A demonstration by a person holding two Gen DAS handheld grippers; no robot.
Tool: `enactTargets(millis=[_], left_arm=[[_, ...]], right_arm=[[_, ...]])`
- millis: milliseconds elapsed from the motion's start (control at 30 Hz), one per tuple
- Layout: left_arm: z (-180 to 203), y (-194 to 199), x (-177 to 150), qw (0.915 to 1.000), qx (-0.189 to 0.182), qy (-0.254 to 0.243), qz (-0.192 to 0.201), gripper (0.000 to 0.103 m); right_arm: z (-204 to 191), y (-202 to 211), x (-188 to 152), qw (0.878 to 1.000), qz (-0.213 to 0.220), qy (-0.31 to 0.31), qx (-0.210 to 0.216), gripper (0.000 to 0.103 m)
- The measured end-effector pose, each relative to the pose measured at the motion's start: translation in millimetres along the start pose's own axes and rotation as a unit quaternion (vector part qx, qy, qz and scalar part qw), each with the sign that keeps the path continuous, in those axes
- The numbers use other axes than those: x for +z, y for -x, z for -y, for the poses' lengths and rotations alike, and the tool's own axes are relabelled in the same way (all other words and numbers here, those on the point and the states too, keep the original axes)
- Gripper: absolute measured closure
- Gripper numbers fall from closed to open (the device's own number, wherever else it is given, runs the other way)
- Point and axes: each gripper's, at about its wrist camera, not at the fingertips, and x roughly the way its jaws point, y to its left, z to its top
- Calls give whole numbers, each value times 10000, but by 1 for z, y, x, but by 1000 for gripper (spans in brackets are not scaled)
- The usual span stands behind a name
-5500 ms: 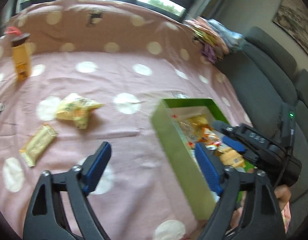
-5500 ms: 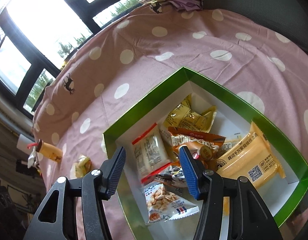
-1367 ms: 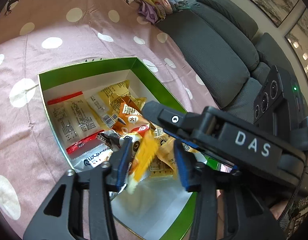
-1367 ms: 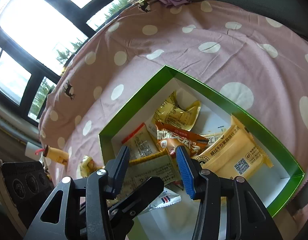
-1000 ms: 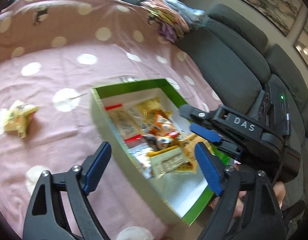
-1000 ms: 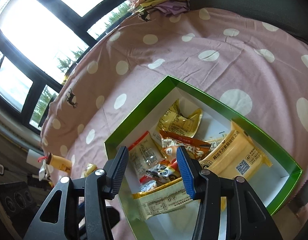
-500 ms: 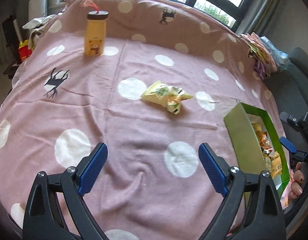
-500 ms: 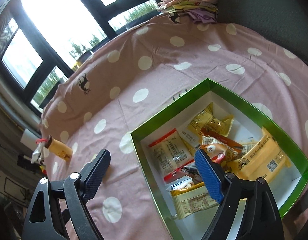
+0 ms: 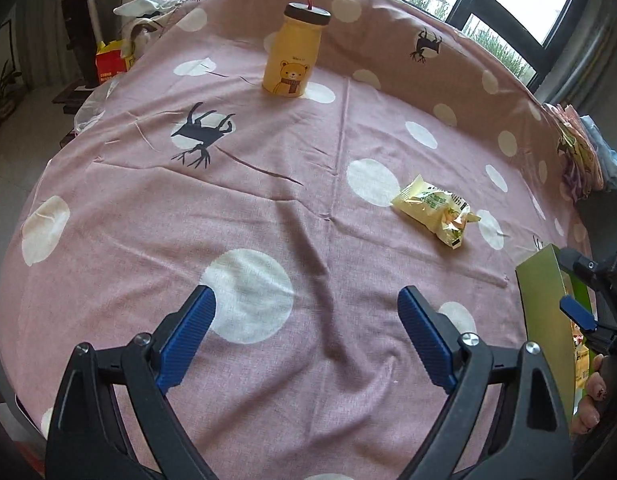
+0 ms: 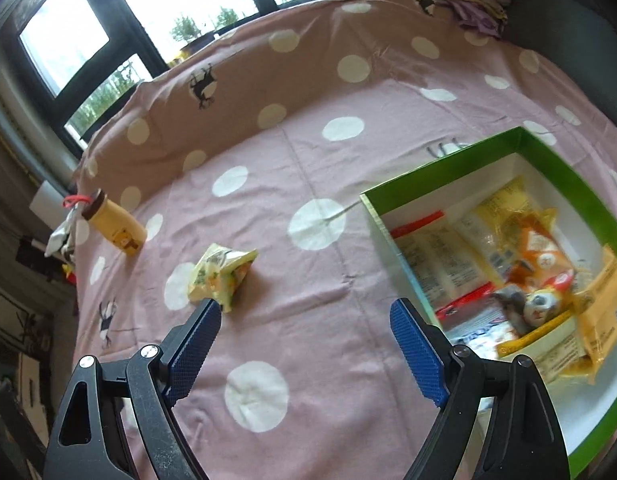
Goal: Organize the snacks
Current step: 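Move the right tool to the pale yellow-green snack bag, then grasp the pale yellow-green snack bag with the right tool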
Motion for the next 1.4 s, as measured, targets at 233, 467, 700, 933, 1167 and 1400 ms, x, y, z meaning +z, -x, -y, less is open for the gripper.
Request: enactTargets(millis=[233, 467, 700, 933, 1167, 1400], left_arm=[[-11, -3, 4, 9998, -46, 155, -86, 10], [-24, -4, 8, 9992, 50, 370, -114, 10], [-24, -4, 8, 9993, 136, 339, -123, 10], [-23, -6, 8, 9993, 212, 281, -132, 10], [-22, -8, 6, 9992, 224, 264, -174, 10], [-16, -14, 3, 9991, 227, 202, -303, 10]], right_arm=[[-58, -38, 5, 9988, -288, 375, 116, 16], [-106, -106, 30, 9932, -622, 913, -361, 16], [-111, -160, 24, 9906, -841, 742, -777, 16], [-116, -160, 13, 9865, -492, 1131, -1073, 50], [-100, -120, -5, 9883, -989, 1094, -392, 56], [-83, -67, -54, 9786, -1540, 1330, 304, 56]])
